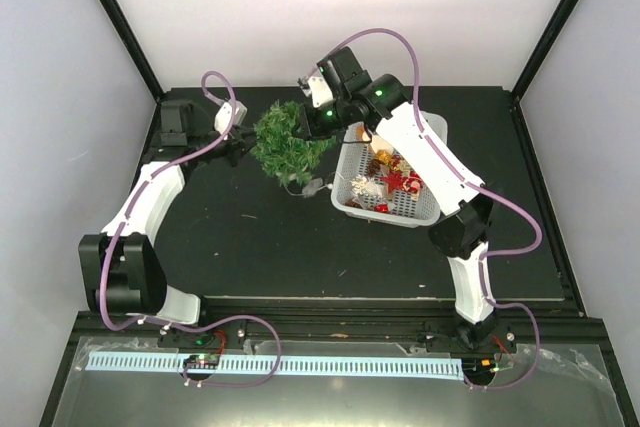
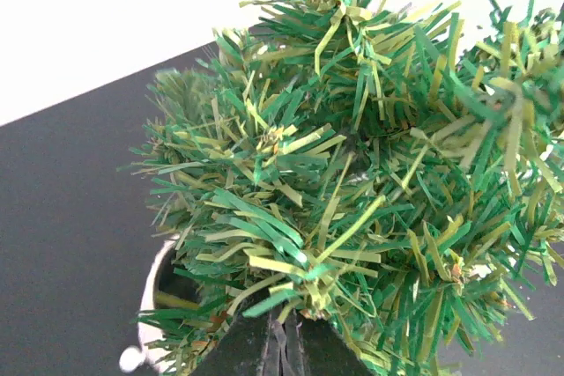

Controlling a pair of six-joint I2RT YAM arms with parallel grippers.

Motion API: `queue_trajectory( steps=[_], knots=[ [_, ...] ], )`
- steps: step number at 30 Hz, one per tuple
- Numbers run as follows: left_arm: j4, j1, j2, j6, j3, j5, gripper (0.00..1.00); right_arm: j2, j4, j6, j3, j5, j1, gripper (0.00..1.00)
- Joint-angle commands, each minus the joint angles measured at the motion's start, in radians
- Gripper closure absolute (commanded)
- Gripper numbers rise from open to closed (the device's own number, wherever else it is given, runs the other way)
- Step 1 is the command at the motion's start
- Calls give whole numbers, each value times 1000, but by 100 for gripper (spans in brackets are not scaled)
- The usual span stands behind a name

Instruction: Decorate the small christmas tree

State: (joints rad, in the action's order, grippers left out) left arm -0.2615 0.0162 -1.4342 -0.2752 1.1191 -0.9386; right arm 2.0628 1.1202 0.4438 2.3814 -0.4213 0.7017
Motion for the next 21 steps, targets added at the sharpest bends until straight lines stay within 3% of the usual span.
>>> queue_trajectory(
  steps=[1, 21],
  knots=[
    [-37, -22, 5, 23, -13, -49, 98, -15, -29, -24, -9, -3, 1, 99],
    [-82, -41, -39, 8, 12, -19, 98, 12, 40, -42, -9, 7, -6, 99]
  ],
)
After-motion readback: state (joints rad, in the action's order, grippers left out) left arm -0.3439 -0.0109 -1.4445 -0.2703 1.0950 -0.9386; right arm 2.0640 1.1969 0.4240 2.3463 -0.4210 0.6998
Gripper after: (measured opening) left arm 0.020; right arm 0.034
